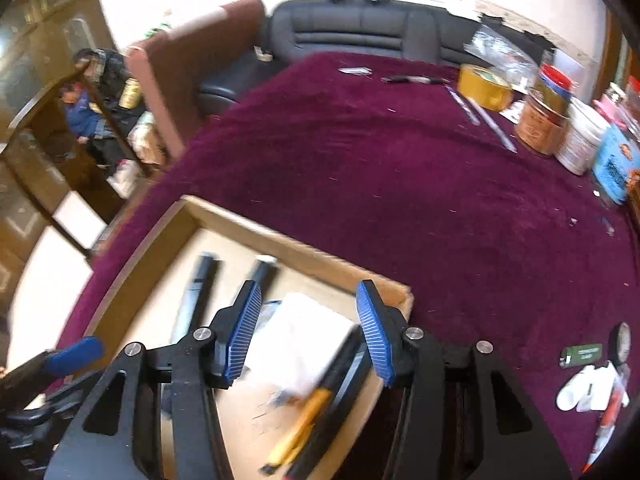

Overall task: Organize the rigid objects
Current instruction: 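Move both grippers back over the remaining objects on the table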

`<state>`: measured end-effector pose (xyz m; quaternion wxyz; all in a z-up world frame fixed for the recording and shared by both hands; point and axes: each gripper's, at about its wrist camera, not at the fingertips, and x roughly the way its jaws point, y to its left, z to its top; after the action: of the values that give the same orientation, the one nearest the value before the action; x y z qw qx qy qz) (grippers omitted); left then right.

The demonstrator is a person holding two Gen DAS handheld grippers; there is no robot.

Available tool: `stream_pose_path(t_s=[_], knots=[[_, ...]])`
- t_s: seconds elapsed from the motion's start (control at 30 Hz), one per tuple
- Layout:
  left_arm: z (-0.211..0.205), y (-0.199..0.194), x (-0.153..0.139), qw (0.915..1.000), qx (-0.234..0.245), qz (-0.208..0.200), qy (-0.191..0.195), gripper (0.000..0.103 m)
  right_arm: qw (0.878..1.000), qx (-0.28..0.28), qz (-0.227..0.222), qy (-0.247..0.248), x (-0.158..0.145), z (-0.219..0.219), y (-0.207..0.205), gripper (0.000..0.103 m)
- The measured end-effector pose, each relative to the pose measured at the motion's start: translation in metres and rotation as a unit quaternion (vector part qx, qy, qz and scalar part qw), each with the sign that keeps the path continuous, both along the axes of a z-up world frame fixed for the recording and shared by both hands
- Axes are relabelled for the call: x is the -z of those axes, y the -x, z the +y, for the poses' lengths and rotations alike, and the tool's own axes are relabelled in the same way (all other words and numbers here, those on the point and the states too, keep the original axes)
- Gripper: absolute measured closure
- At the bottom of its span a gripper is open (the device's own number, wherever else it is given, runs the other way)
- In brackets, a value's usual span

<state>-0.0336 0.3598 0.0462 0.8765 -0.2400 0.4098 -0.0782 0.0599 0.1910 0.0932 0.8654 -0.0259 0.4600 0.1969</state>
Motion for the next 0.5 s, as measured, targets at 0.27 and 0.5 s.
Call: stream_pose_path(t_s=[0.27, 0.5], knots=[[-0.027, 0.015, -0.011, 0.9991, 0.023, -0.012, -0.035, 0.04, 0.999, 0.031, -0.021, -0.021, -0.015, -0.081, 0.034, 0.053], [-0.095, 0.04, -0.026, 0.9963, 0.081, -0.021, -0.017, 0.036, 0.983, 0.18, -0.015, -0.025, -0.005, -0.236, 0.052, 0.05]])
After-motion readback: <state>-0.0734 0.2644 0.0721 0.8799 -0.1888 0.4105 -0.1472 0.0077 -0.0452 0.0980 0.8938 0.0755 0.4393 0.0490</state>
